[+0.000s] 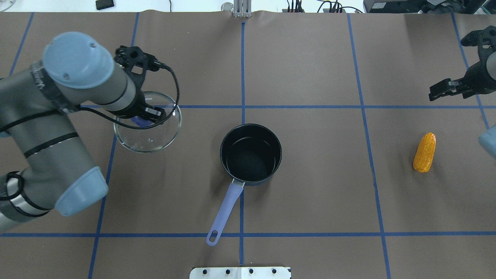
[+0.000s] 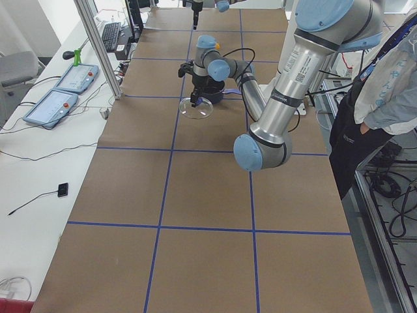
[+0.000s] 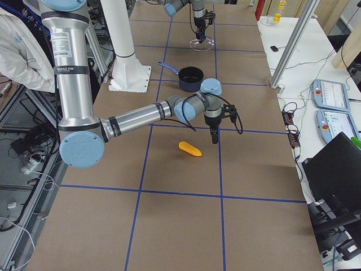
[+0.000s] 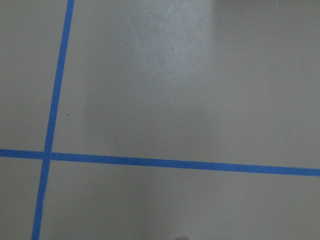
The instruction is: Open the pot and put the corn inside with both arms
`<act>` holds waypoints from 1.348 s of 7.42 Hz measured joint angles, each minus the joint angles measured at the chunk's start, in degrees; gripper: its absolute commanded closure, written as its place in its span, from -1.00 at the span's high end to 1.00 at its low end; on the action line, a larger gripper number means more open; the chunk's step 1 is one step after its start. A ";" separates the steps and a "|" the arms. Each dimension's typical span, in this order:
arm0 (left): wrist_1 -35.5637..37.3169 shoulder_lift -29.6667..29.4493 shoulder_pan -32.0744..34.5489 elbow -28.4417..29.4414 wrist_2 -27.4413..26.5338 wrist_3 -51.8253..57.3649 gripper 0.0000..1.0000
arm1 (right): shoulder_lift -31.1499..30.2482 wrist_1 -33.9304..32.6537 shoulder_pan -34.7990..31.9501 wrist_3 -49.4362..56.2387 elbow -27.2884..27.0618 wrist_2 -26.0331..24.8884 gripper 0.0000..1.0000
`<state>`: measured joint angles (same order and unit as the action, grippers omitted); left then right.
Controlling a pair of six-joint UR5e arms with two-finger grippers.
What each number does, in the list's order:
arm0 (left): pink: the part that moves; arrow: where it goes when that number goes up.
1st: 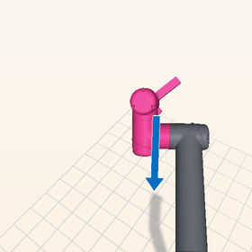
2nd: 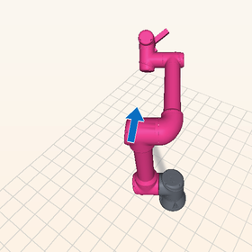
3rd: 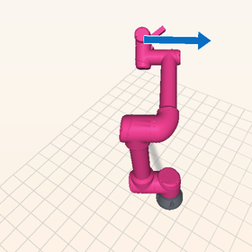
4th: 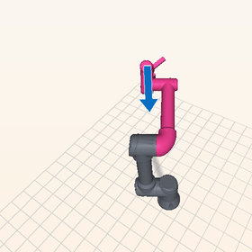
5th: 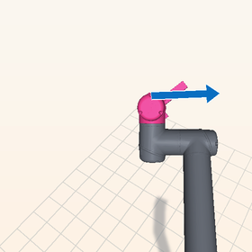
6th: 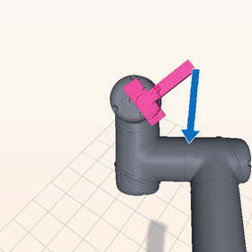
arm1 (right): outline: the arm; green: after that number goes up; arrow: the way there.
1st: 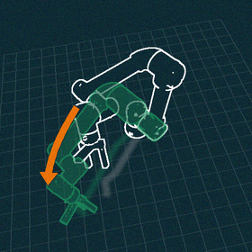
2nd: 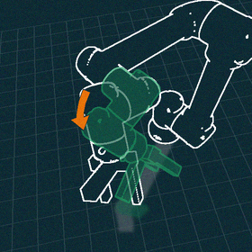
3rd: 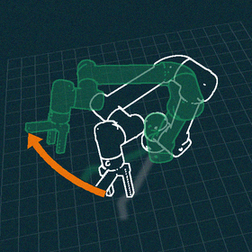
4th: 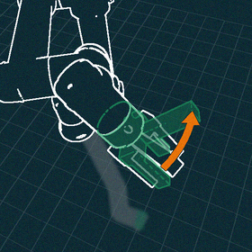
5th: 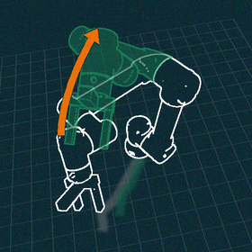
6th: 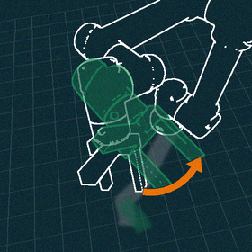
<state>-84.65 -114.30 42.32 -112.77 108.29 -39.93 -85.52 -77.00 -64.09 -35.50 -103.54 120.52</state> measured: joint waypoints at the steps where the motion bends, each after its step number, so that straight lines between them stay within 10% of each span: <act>1: -4.80 6.15 3.14 -0.21 2.69 5.49 -0.56 | -0.04 0.01 0.35 -0.25 -0.04 -0.36 1.00; 6: -22.18 28.04 10.72 1.18 9.12 22.79 -0.52 | -0.69 2.67 0.92 -1.67 -0.02 -0.70 1.00; 10: -37.08 32.01 10.57 10.19 12.20 23.14 -0.29 | -0.79 2.82 0.98 -1.76 0.01 -0.97 1.00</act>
<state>-121.73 -82.29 52.89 -102.58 120.49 -16.79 -86.31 -74.18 -63.11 -37.26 -103.54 119.54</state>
